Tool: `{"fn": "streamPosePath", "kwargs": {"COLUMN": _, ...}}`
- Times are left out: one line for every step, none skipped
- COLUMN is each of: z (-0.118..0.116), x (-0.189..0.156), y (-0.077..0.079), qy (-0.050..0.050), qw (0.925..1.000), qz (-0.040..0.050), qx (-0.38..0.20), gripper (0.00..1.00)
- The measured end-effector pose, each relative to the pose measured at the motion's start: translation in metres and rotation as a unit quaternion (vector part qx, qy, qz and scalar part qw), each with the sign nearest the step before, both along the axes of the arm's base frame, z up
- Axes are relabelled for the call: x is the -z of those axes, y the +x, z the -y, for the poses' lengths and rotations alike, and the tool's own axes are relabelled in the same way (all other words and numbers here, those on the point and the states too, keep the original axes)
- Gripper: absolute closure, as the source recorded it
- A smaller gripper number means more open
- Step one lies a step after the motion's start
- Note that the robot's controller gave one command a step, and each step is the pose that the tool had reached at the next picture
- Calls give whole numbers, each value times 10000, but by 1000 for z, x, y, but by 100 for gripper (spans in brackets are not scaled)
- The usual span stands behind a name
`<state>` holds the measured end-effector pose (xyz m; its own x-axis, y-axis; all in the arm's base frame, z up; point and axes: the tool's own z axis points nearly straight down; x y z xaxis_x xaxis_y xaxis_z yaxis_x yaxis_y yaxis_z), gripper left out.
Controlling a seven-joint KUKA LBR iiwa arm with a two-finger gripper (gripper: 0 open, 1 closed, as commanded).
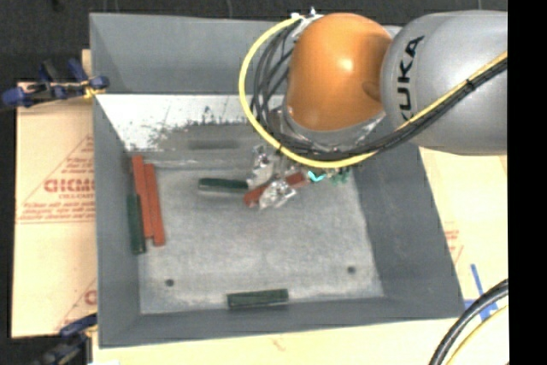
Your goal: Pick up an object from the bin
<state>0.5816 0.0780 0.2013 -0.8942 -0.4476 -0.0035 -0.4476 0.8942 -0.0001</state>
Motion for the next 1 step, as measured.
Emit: {"fn": "streamPosePath", "kwargs": {"z": 0, "x": 0, "y": 0, "qy": 2, "qw": 10000, "qz": -4, "qx": 15, "gripper": 100}}
